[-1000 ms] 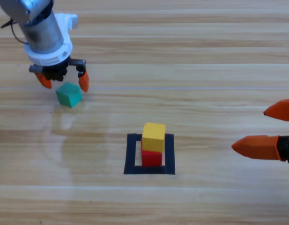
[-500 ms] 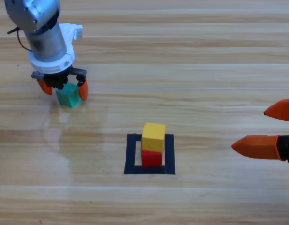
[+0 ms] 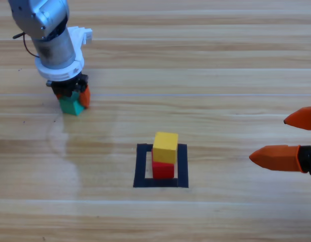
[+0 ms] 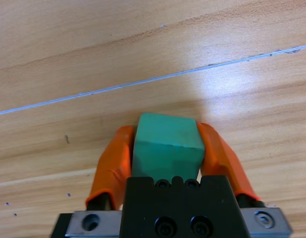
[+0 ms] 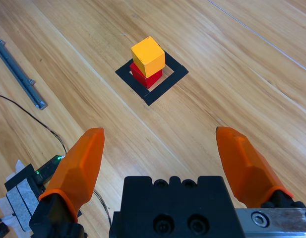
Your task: Stack the blocks in the rectangular block: red at the bottom, yellow in the middle, green on top
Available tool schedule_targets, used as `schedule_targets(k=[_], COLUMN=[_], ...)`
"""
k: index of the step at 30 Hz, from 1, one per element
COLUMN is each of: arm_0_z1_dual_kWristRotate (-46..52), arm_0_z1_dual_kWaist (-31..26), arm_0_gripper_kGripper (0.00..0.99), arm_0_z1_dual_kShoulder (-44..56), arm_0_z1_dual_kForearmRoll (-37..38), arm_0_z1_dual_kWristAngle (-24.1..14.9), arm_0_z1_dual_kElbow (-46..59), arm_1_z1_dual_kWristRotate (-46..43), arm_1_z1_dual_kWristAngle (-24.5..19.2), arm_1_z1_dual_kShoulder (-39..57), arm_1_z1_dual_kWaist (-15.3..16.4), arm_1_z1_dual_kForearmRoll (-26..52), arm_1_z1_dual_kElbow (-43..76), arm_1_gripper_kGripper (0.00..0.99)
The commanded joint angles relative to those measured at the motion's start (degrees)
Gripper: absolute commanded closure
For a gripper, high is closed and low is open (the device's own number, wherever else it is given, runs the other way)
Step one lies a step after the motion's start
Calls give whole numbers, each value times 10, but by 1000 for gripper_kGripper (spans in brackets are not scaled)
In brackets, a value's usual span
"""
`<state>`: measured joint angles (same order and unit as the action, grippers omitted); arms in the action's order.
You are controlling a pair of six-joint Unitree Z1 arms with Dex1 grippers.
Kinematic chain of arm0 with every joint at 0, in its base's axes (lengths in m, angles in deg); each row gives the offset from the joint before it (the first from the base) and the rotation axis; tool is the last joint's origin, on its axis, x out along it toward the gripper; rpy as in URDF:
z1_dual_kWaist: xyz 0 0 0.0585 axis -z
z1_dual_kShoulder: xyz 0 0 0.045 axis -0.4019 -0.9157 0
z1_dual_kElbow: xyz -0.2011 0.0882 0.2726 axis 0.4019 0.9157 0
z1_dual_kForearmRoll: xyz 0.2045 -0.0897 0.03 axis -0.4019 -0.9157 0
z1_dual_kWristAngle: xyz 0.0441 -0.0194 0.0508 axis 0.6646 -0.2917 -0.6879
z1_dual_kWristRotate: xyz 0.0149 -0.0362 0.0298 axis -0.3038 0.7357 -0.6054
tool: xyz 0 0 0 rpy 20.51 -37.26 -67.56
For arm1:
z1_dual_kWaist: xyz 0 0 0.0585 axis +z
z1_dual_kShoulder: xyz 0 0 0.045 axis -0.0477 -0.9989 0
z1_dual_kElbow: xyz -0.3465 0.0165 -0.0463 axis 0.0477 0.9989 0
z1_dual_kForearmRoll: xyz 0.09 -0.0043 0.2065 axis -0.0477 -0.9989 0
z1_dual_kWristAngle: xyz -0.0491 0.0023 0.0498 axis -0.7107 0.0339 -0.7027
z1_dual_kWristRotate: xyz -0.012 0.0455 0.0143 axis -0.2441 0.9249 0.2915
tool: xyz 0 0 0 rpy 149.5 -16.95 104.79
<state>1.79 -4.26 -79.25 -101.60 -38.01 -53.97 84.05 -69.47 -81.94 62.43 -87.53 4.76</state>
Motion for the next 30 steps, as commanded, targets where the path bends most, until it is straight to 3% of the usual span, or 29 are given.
schedule_targets(k=[1, 7, 12, 16, 20, 26, 30], arm_0_z1_dual_kWristRotate=[-7, 12, 127, 251, 340, 406, 449], arm_0_z1_dual_kWaist=[1, 3, 39, 135, 237, 365, 401], arm_0_gripper_kGripper=[794, 794, 832, 876, 927, 927, 929], arm_0_z1_dual_kShoulder=[-41, -11, 103, 153, 100, 74, 52], arm_0_z1_dual_kForearmRoll=[5, 5, -4, -118, -281, -310, -322], arm_0_z1_dual_kWristAngle=[-19, -21, -21, -57, -101, -124, -130], arm_0_z1_dual_kElbow=[21, 49, 66, -44, -233, -261, -265], arm_1_z1_dual_kWristRotate=[-1, -2, -6, -12, -18, -24, -28], arm_1_z1_dual_kWristAngle=[-4, -3, -2, 1, 9, 20, 24], arm_1_z1_dual_kShoulder=[-13, -13, -13, -12, -9, -6, -6], arm_1_z1_dual_kWaist=[-14, -13, -13, -13, -13, -13, -13], arm_1_z1_dual_kForearmRoll=[4, 3, -2, -9, -13, -15, -16], arm_1_z1_dual_kElbow=[4, 4, 3, 1, 1, 0, 0], arm_1_gripper_kGripper=[0, 0, 0, 0, 0, 0, 0])
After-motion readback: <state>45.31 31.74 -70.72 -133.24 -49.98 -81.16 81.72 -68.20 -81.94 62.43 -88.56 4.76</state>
